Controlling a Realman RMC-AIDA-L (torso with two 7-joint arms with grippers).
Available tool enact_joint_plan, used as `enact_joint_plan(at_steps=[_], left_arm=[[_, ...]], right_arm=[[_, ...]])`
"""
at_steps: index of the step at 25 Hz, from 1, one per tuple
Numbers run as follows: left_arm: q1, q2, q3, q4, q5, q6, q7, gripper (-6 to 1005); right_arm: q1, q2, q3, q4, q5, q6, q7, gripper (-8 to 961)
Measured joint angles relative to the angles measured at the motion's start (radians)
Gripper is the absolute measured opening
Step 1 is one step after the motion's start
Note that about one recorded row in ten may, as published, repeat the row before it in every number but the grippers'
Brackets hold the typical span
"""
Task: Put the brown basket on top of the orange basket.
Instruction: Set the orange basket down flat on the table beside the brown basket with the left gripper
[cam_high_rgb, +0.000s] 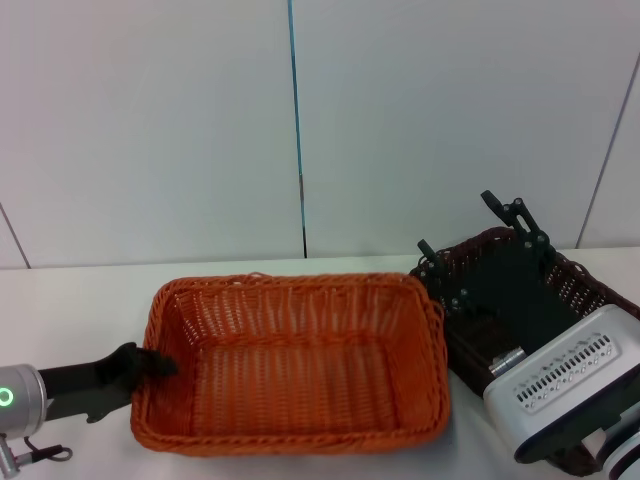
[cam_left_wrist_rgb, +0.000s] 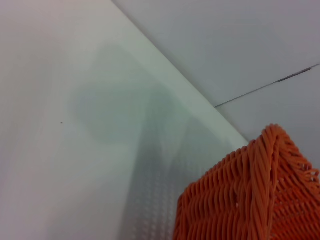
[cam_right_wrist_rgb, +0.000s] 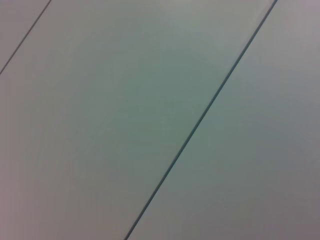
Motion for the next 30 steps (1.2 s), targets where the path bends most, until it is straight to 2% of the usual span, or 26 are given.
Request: enact_joint_plan(at_steps=[8,19,30], left_arm=[[0.017,0.011,-0.002,0.033,-0.021,0.028,0.012,226],[0.000,0.010,0.008,0.081,-0.023,0.036,0.043,225],[-0.024,0.009,0.001,0.117,-0.023,0.047,0.086,224]], right_arm=[[0.002,-0.005,0.000,-0.001,0.001,0.004,0.000,830],[0.014,-0.016,0.000,-0.011,0.004,0.005,0.001,829],[0.014,-0.017,0.000,-0.012,0.004,0.007,0.001,828]])
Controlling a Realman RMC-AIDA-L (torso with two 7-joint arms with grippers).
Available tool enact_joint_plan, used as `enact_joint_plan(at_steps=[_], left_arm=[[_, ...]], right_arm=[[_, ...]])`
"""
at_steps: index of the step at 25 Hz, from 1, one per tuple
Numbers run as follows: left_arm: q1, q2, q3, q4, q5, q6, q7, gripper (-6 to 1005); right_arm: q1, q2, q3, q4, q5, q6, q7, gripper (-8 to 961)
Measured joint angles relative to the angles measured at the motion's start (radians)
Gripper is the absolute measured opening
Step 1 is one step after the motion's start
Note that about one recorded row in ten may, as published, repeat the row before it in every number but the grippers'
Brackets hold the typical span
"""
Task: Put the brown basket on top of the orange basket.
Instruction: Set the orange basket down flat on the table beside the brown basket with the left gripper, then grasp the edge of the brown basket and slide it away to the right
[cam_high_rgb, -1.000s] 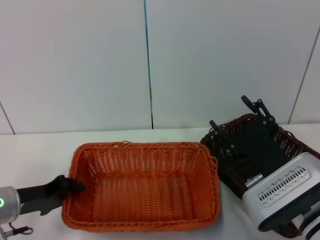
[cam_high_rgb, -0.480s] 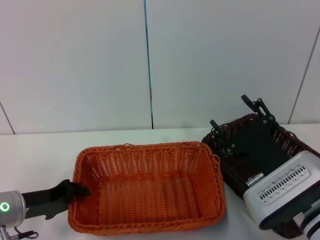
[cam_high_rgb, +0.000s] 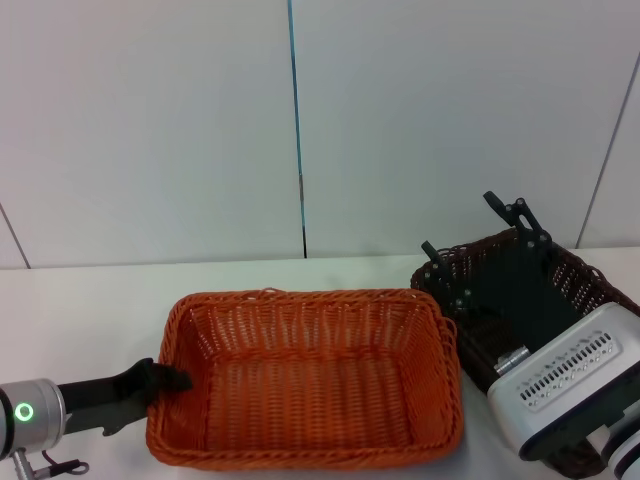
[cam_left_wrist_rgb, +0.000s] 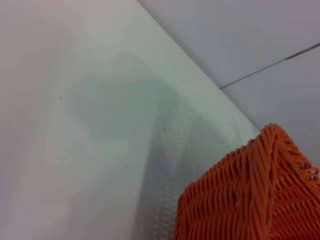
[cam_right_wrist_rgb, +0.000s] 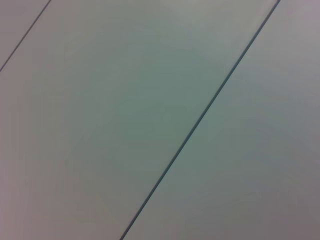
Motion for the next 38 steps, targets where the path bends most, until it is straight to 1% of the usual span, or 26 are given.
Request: enact_joint_plan(at_steps=[13,17,22,24,27,29,31,32,33,34,35,36,38], left_arm=[[0.018,0.001,-0.004,-0.001,-0.028,0.013,0.040,281],[0.020,-0.001,-0.004,-0.005,-0.031,0.015,0.052,383],[0.026,-0.001,-0.014,-0.017,-0.067,0.018,0.067,511],[0.039,-0.003,-0.022,-0.041,-0.091,0.015,0.067,591],[0.067,-0.012,-0.027,-0.106,-0.124,0.012,0.070,712],[0.106,-0.039,-0.029,-0.187,-0.178,0.026,0.114,796],[0.132,-0.065,-0.035,-0.241,-0.222,0.047,0.171,880],[0.150,-0.082,-0.041,-0.277,-0.258,0.069,0.222,922],[0.158,-0.089,-0.044,-0.294,-0.282,0.084,0.255,922],[0.168,-0.094,-0.046,-0.311,-0.318,0.104,0.314,922],[0.173,-0.096,-0.048,-0.318,-0.349,0.120,0.364,921],[0.176,-0.095,-0.050,-0.321,-0.374,0.134,0.411,921],[0.177,-0.093,-0.057,-0.322,-0.431,0.174,0.535,921]], right_arm=[[0.004,0.000,0.003,-0.010,0.000,0.010,-0.001,827],[0.006,0.000,0.002,-0.012,0.000,0.010,0.000,826],[0.008,0.000,0.002,-0.013,0.000,0.010,0.001,826],[0.006,0.001,0.006,-0.014,0.000,0.010,0.003,826],[0.000,0.009,0.010,-0.014,0.000,0.010,0.005,825],[-0.005,0.020,0.012,-0.014,0.000,0.010,0.003,825],[-0.011,0.033,0.016,-0.010,0.000,0.010,0.001,825],[-0.015,0.043,0.022,-0.005,-0.001,0.010,0.001,825],[-0.019,0.052,0.029,-0.001,-0.003,0.010,0.000,825],[-0.026,0.069,0.039,0.010,-0.006,0.010,-0.006,825],[-0.030,0.076,0.044,0.019,-0.006,0.010,-0.010,825],[-0.030,0.076,0.044,0.019,-0.006,0.010,-0.010,825],[-0.037,0.084,0.044,0.041,0.001,0.010,-0.010,824]])
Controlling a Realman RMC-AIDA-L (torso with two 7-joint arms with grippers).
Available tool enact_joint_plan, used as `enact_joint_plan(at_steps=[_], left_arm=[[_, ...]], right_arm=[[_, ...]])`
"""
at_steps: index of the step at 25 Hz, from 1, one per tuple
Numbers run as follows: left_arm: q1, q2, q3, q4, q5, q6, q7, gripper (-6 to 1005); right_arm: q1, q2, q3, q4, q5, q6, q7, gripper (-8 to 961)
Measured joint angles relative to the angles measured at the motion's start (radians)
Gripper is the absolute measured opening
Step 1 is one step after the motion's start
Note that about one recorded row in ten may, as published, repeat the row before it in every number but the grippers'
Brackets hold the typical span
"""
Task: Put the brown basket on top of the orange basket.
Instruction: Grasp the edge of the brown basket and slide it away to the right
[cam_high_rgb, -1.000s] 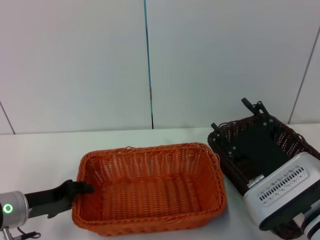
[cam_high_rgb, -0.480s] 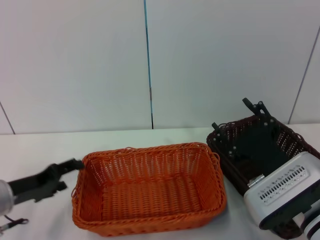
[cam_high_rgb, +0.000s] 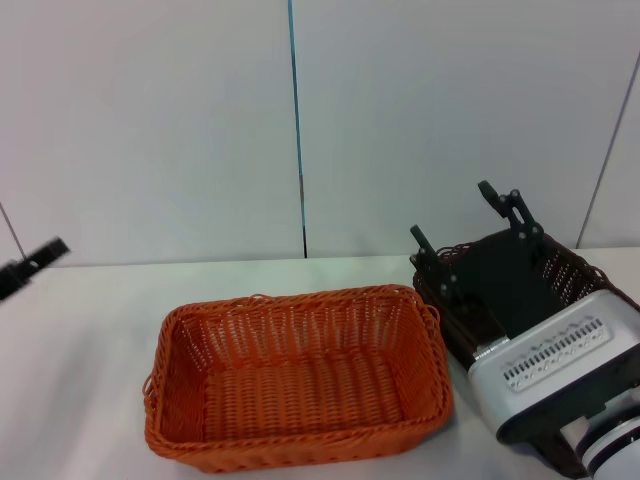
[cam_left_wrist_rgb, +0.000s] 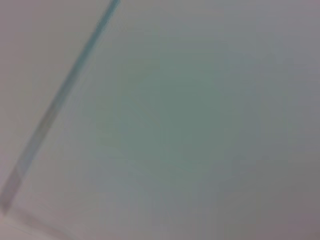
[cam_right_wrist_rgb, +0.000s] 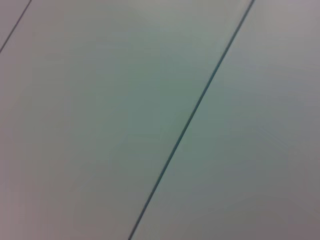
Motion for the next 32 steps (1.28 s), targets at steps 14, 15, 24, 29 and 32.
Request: enact_joint_plan(at_steps=[14,15,24,29,32], left_arm=[[-0.100,0.107,-0.194,0.295,-0.273,0.163,0.713,919],[-0.108,0.124,-0.221,0.333,-0.272,0.166,0.711,918],[-0.003,0.116,-0.183,0.221,-0.175,0.194,0.746,917],[0.128,0.057,-0.192,0.122,-0.146,0.195,0.735,918],[0.202,0.009,-0.188,0.051,-0.146,0.189,0.720,919]], right_arm=[[-0.001,-0.001,0.025,0.250,0.231,0.334,0.072,823],[0.003,-0.001,0.032,0.258,0.240,0.369,0.072,823],[0.055,0.001,0.238,0.294,0.367,0.822,0.090,822],[0.110,-0.006,0.545,0.326,0.170,1.305,0.380,822],[0.204,-0.002,0.603,0.380,-0.190,1.574,0.609,821]])
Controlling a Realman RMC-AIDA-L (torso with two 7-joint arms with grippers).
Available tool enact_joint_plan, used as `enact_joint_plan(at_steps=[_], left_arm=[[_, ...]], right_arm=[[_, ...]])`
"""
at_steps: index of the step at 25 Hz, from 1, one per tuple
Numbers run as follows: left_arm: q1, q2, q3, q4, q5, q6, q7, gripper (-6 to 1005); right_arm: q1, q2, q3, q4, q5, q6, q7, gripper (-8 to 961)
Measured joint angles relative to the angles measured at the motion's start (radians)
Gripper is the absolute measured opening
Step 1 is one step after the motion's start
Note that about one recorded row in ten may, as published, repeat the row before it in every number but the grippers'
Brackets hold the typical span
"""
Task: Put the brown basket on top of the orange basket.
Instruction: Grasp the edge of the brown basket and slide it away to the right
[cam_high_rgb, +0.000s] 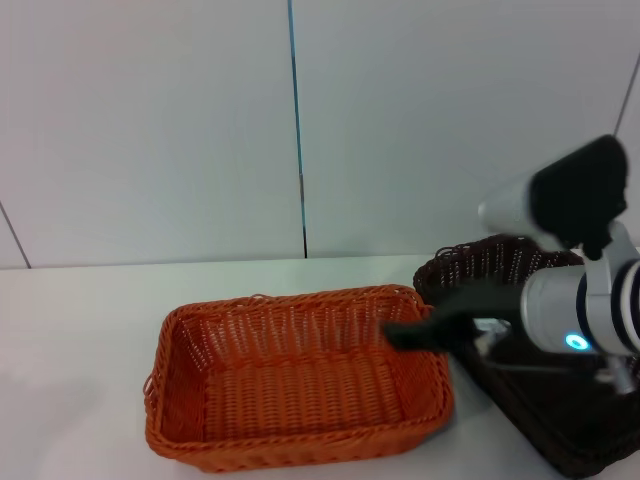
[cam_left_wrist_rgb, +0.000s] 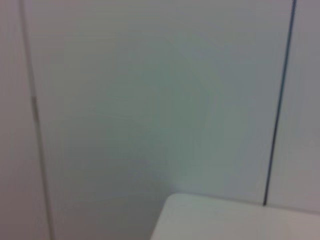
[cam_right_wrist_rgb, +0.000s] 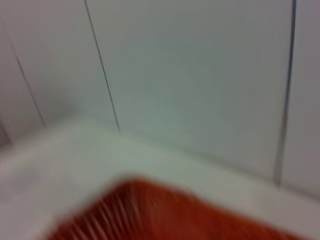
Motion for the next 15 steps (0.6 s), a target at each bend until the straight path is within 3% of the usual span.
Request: enact_joint_plan(at_steps=[2,4,9,12,15], left_arm=[[0.042,-0.018,0.020,-0.029,0.000,-0.010,-0.032,920],[0.067,-0.019,0.038,-0.026,0.001,-0.022,-0.081,920],[0.113,-0.019,0.083,-0.015,0.001,-0.042,-0.130,920],[0.119,-0.018,0.108,0.002,0.002,-0.041,-0.131,920],[0.112,-0.018,0.114,0.035,0.002,-0.033,-0.131,920]], right_arm=[[0.067,0.002,0.006,0.030,-0.218,0.151,0.105,821],[0.141,0.001,0.050,0.051,-0.374,0.320,0.166,821],[0.306,-0.012,0.234,0.041,-0.492,0.700,0.144,827],[0.337,-0.023,0.244,0.027,-0.517,0.804,0.087,829],[0.345,-0.036,0.185,-0.017,-0.519,0.822,0.058,829]])
